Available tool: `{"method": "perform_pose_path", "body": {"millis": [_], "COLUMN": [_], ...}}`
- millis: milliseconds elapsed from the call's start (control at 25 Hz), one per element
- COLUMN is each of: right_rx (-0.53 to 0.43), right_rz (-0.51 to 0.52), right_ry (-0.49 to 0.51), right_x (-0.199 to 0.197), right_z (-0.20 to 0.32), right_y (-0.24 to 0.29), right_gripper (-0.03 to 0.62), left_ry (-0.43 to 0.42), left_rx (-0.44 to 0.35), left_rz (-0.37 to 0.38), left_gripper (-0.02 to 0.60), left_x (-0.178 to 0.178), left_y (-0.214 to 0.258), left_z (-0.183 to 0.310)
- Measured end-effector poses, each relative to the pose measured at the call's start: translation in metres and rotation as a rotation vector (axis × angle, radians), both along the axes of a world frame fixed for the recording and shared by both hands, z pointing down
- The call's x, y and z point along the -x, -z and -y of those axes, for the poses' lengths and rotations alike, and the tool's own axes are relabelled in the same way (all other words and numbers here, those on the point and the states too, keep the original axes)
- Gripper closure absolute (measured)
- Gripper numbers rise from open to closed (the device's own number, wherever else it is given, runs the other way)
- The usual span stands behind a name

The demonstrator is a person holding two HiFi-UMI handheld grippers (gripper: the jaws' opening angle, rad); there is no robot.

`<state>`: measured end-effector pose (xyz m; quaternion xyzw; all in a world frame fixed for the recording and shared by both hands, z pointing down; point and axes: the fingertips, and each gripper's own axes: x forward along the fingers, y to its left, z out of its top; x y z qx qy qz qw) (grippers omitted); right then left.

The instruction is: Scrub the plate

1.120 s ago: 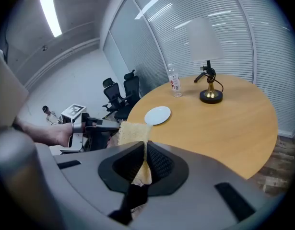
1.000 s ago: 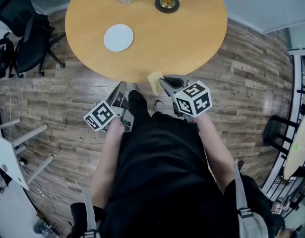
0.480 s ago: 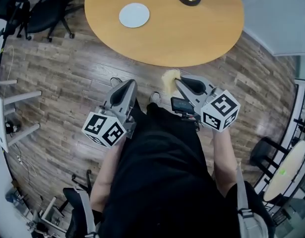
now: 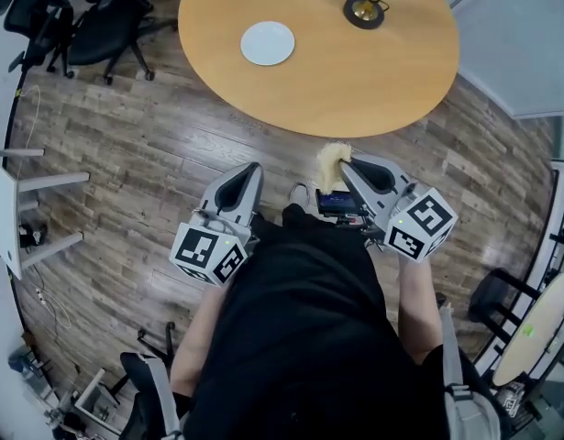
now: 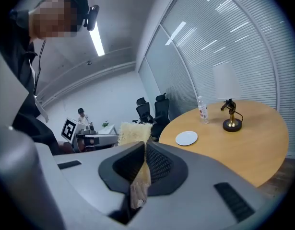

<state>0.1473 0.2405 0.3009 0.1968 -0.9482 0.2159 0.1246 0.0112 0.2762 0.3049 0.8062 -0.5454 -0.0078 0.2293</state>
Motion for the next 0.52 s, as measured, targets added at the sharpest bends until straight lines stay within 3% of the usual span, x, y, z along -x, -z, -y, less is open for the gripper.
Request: {"method": "perform_pose_path", "body": {"millis": [520], "right_rx": [-0.062], "right_rz": [0.026], "right_ry": [0.05], "right_x": [0.004], "right_z": [-0.038], "right_y": [0.016], "right_gripper": [0.569], "left_ry": [-0.115], "left_rx": [-0.034], "left_rz": [0.034], "left_gripper": [0.569], "left_x": [-0.02], "left_y": [0.006], "left_z": [-0.021]}}
